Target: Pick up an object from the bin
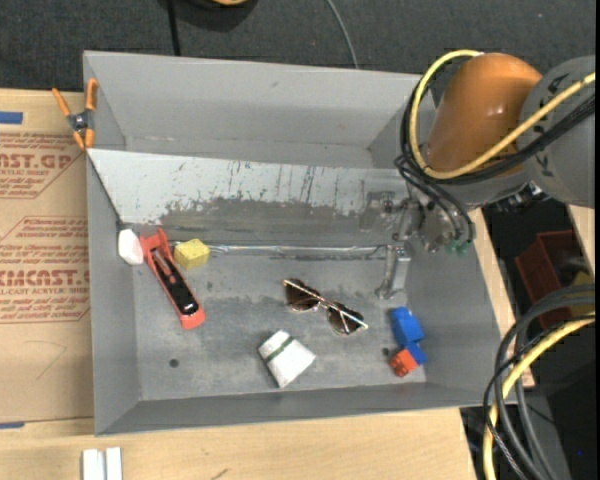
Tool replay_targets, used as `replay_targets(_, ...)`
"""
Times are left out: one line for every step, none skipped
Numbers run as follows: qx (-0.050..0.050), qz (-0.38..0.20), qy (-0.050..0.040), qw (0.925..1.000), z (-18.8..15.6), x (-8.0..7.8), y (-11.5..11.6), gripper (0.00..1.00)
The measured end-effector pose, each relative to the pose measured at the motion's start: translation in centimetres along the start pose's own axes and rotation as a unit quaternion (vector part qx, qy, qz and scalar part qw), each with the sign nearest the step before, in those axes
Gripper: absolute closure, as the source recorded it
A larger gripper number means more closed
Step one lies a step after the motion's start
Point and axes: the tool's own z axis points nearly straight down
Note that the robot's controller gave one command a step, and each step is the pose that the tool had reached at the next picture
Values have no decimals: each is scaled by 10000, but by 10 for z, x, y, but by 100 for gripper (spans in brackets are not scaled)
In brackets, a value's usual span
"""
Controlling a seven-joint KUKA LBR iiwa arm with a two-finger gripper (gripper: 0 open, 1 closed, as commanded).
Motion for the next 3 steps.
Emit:
replay_targets(4, -3, -37, 10000, -5, -2, 0, 0)
replay_targets(1, 191, -67, 9998, 38, 2, -1, 0)
replay_targets(-2, 310, -54, 9995, 96, 6, -2, 0)
